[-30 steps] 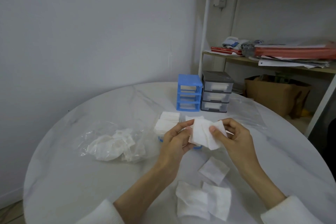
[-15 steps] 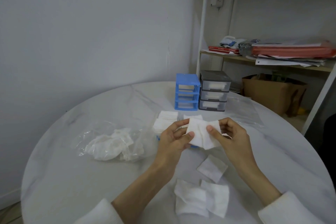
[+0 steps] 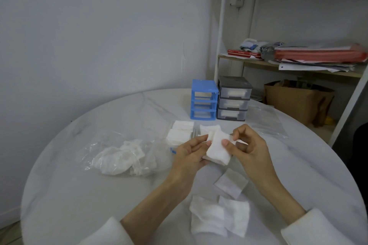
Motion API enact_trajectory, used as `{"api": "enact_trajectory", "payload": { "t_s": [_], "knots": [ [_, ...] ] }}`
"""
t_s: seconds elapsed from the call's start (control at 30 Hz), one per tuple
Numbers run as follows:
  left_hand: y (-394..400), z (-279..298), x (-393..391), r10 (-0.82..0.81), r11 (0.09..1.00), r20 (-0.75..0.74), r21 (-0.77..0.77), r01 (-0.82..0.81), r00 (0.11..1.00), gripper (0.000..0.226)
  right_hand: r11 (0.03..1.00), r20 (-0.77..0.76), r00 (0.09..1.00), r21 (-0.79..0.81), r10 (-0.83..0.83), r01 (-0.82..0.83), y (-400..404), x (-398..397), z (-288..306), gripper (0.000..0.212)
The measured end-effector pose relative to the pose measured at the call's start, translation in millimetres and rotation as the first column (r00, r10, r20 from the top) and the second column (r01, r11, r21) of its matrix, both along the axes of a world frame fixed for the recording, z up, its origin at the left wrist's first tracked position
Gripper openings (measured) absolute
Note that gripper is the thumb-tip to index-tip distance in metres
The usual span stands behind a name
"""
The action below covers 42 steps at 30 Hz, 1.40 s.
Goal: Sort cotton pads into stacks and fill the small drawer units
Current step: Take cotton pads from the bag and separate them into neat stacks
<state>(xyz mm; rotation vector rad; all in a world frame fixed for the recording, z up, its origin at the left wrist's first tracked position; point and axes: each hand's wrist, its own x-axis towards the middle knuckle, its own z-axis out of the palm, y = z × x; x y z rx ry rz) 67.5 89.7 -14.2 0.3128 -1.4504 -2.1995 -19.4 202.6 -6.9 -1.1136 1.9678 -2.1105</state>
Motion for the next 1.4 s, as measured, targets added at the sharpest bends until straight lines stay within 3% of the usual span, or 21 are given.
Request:
{"api": "enact_trajectory", "payload": {
  "t_s": [0.27, 0.87, 1.4],
  "knots": [
    [1.4, 1.9, 0.5, -0.016, 1.000, 0.006, 0.015, 0.016, 1.000, 0.021, 0.998, -0.110, 0.994, 0.060, -0.013, 0.019, 1.5, 1.5, -0.8, 0.011],
    [2.7, 6.3, 2.8, -0.023, 0.999, 0.028, 0.036, 0.022, 0.999, 0.019, 0.983, -0.344, 0.936, 0.130, -0.075, 0.127, 4.2, 3.0, -2.2, 0.024],
    [3.6, 5.7, 6.0, -0.023, 1.000, -0.015, 0.005, 0.023, 1.000, 0.018, 0.979, -0.401, 0.916, 0.178, -0.019, 0.098, 3.0, 1.9, -4.0, 0.025]
  ]
}}
